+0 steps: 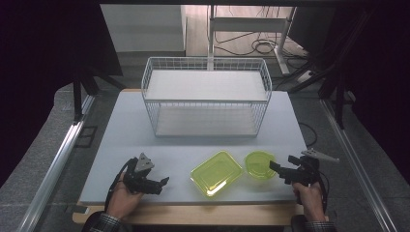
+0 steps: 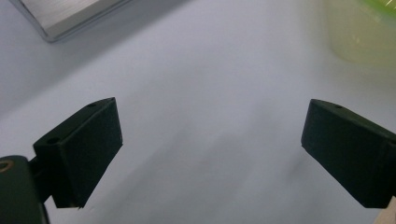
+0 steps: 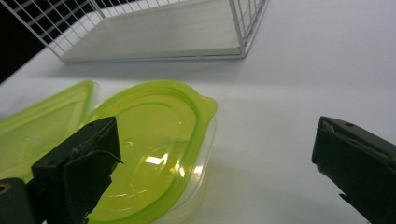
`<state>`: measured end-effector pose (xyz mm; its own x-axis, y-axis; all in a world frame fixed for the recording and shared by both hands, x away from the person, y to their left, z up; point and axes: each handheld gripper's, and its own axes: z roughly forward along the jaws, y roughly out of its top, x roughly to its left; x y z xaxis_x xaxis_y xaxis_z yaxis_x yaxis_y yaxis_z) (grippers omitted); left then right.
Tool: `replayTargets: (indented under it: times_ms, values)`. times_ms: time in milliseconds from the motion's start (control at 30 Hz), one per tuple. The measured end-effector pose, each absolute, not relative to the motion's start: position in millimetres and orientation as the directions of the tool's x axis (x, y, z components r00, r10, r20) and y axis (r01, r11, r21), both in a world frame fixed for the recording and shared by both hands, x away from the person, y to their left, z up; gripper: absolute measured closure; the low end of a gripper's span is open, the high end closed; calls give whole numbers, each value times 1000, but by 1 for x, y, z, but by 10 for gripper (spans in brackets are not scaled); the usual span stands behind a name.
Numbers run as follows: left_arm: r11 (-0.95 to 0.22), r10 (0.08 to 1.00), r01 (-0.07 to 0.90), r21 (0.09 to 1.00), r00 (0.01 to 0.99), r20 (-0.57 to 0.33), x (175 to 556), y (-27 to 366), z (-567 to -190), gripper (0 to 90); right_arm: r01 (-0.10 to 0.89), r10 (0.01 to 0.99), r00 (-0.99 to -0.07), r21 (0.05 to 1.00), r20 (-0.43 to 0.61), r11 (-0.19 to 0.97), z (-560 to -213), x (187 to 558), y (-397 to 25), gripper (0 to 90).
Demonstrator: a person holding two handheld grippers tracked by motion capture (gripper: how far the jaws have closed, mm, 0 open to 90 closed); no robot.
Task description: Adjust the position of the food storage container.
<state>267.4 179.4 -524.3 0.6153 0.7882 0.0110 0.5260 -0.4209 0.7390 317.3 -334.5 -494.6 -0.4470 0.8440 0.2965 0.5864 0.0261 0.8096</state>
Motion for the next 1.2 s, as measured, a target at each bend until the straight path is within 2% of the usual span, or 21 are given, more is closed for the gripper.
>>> replayTargets:
  times_ms: [500, 633, 800, 833, 867, 900, 933, 967, 1000, 1033, 1067, 1133, 1200]
  values:
    - [-371, 792, 508, 777, 610, -19, 269, 190, -525, 42, 603, 853, -451, 794, 263, 74, -495, 319, -333, 0]
    - [-387, 791, 508, 769, 612, -7, 270, 188, -526, 44, 616, 862, -444, 782, 245, 95, -493, 319, -331, 50]
    - [-400, 783, 508, 763, 622, -4, 270, 187, -528, 49, 604, 874, -447, 785, 190, 138, -486, 316, -325, 188]
    - [-400, 783, 508, 763, 622, -4, 270, 187, -528, 49, 604, 874, -447, 785, 190, 138, -486, 316, -325, 188]
    - [-398, 782, 509, 763, 623, -7, 271, 187, -528, 50, 593, 871, -460, 790, 173, 157, -482, 315, -323, 285]
    - [-398, 782, 509, 763, 623, -7, 271, 187, -528, 50, 593, 871, -460, 790, 173, 157, -482, 315, -323, 285]
    - [-399, 783, 508, 764, 622, -5, 271, 187, -528, 50, 580, 865, -476, 796, 160, 171, -478, 313, -321, 376]
    - [-399, 783, 508, 764, 622, -5, 271, 187, -528, 51, 568, 862, -485, 803, 149, 181, -475, 312, -320, 431]
    - [-398, 783, 507, 765, 623, -5, 271, 187, -528, 51, 561, 860, -490, 807, 143, 185, -473, 311, -319, 475]
    - [-398, 783, 507, 765, 623, -5, 271, 187, -528, 51, 561, 860, -490, 807, 143, 185, -473, 311, -319, 475]
    - [-399, 782, 505, 765, 623, -4, 271, 186, -528, 51, 550, 848, -513, 810, 136, 203, -470, 310, -317, 566]
    - [-400, 782, 505, 765, 624, -3, 271, 186, -528, 51, 546, 844, -520, 810, 129, 212, -469, 309, -315, 601]
    - [-402, 781, 506, 763, 624, -2, 271, 186, -529, 52, 552, 838, -531, 802, 126, 230, -467, 308, -311, 705]
